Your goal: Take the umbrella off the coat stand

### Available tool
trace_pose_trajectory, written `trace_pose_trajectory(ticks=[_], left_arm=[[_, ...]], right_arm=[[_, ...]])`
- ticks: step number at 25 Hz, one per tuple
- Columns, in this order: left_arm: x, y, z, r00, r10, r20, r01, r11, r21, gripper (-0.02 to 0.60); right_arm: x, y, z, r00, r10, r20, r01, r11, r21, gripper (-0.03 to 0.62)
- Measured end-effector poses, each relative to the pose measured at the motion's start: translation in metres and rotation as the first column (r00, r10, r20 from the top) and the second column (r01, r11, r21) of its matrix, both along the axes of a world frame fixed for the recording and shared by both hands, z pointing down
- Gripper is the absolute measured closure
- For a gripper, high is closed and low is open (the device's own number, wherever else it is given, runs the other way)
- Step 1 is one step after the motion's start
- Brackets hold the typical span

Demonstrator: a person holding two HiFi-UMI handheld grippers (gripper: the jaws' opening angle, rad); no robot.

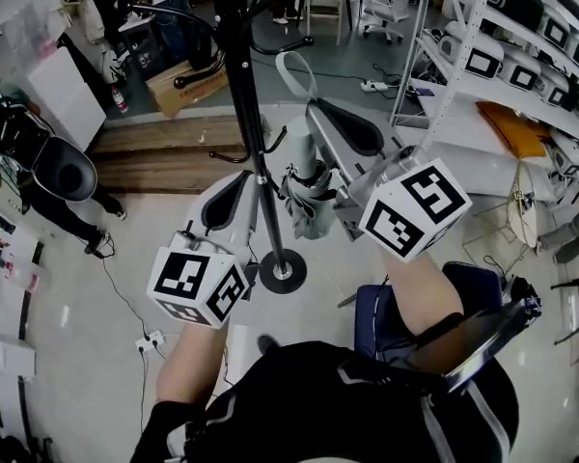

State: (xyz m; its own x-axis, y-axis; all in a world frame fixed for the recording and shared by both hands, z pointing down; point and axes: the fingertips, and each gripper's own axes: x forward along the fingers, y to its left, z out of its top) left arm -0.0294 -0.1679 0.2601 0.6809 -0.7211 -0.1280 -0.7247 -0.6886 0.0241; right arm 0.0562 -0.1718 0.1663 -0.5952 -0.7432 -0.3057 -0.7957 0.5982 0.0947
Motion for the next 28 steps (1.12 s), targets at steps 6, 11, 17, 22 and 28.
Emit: trace_pose_trajectory(ticks=[6,11,17,22,28], left_arm=[[-0.001,0.011,0.013,1.000,-0.010,0.014,0.011,1.000,-0.006,0.572],[-0.004,0.007,0.030,0.999,-0.029,0.037,0.030,0.999,-0.030,0.572],[-0.009,0.007,0.042,0.998,-0.036,0.046,0.038,0.998,-0.042,0.572],[-0.006,0.012,0.041,0.999,-0.012,0.049,0.013,0.999,-0.033,0.572],[-0.012,0.014,0.048,0.999,-0.021,0.044,0.024,0.998,-0.050,0.572]], right_arm=[[-0.007,0.009,0.026,1.000,-0.025,-0.005,0.025,0.999,-0.041,0.585],[-0.008,0.007,0.046,0.999,-0.044,0.017,0.045,0.996,-0.076,0.585],[-0.012,0.007,0.075,0.999,-0.045,0.012,0.046,0.992,-0.117,0.585],[-0.012,0.005,0.090,0.999,-0.029,0.016,0.031,0.987,-0.159,0.585],[-0.015,0.010,0.094,0.999,-0.032,0.018,0.034,0.987,-0.155,0.585]])
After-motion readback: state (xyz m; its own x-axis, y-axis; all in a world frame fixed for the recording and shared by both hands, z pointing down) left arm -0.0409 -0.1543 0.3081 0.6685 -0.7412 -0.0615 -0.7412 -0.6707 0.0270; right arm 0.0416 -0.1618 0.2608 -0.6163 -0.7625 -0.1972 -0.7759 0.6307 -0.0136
